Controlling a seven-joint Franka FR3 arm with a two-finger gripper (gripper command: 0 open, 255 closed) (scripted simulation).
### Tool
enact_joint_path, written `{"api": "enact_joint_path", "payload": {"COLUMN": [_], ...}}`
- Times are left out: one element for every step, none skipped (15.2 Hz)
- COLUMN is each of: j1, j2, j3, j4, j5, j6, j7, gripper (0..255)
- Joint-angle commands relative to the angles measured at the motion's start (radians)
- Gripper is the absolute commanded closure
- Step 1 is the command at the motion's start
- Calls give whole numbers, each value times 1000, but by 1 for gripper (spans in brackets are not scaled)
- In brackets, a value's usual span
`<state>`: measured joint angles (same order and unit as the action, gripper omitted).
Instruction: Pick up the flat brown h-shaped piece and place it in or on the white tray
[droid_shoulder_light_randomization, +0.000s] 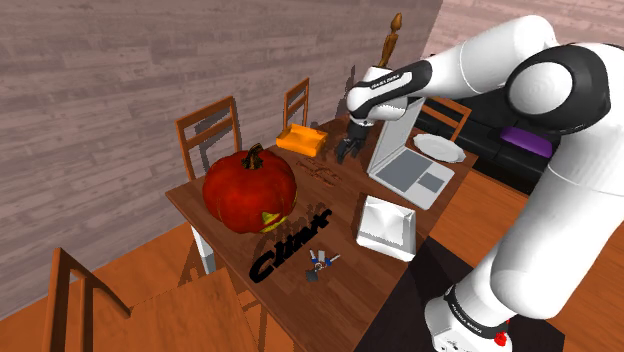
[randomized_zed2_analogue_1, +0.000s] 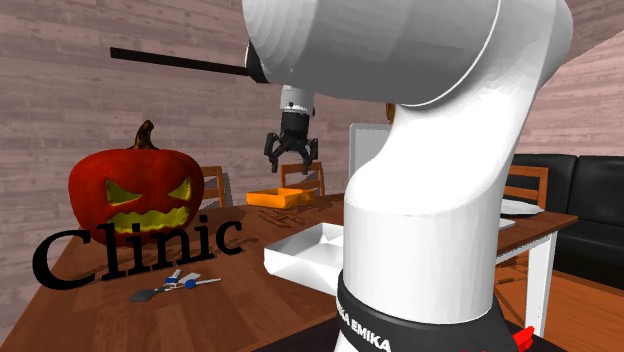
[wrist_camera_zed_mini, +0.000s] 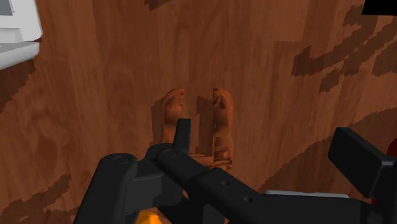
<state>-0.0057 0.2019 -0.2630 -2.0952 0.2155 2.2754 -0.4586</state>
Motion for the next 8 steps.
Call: {"api": "enact_joint_path", "payload": {"j1": [-11, -18, -26, -35, -43, -52, -61, -70], "j2": [89, 129, 169, 209, 249, 289, 329, 370], "j3": [6, 9, 12, 16, 20, 25, 29, 33], "j4": [68, 101, 135, 170, 207, 245, 285, 327], "j5": [25, 35, 45, 53, 60, 67, 72, 77], "j6": [15, 20, 23, 25, 27, 27, 26, 23], "j7": [-25, -37, -49, -59, -68, -76, -83, -89], "gripper": [0, 0, 0, 0, 0, 0, 0, 0]}}
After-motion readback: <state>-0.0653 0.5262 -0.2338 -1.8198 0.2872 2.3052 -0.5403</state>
